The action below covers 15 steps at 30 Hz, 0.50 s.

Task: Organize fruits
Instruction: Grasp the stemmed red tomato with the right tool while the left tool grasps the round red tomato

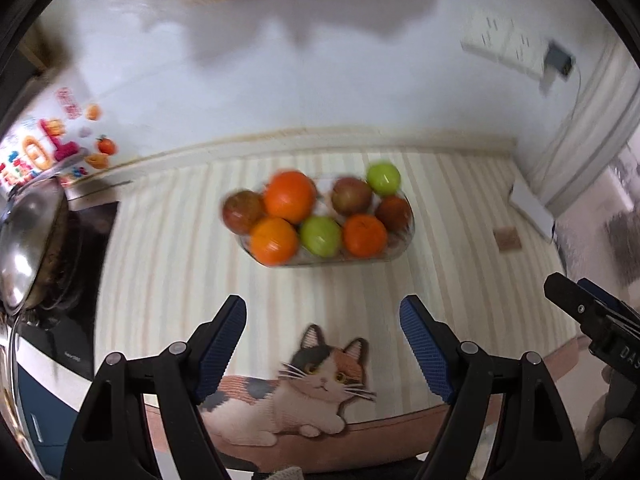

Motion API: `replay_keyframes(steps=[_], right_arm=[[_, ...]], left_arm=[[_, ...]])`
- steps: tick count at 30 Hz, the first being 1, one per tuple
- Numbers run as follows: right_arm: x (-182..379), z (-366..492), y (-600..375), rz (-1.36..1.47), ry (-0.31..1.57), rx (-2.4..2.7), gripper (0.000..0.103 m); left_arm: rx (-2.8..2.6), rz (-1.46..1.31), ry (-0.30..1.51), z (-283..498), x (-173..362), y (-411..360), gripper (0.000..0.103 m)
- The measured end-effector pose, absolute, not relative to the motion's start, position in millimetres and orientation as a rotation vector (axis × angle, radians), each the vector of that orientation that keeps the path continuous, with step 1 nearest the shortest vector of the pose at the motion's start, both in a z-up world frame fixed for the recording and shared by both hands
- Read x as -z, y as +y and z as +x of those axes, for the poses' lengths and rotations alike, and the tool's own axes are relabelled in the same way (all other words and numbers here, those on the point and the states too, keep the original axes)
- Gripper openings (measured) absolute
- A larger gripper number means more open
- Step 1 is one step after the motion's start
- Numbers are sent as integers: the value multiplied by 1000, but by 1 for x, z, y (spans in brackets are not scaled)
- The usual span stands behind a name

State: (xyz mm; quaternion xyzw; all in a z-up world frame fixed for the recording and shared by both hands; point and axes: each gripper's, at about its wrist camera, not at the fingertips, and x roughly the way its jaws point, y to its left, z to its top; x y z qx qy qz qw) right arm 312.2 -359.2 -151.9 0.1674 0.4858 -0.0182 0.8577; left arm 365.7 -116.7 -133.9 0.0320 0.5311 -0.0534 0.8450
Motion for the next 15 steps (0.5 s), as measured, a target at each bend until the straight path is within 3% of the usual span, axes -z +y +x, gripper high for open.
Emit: replay_keyframes(steps=[3,11,15], right_arm=[[196,310,-381,378,1118,53,64],[310,289,-399,466,1329,75,44],[335,284,-405,498,1351,83,42]], left_arm=[[146,107,1196,374,166,-145,78],[240,202,1438,381,262,-202,78],[254,208,1509,377,288,-212,75]])
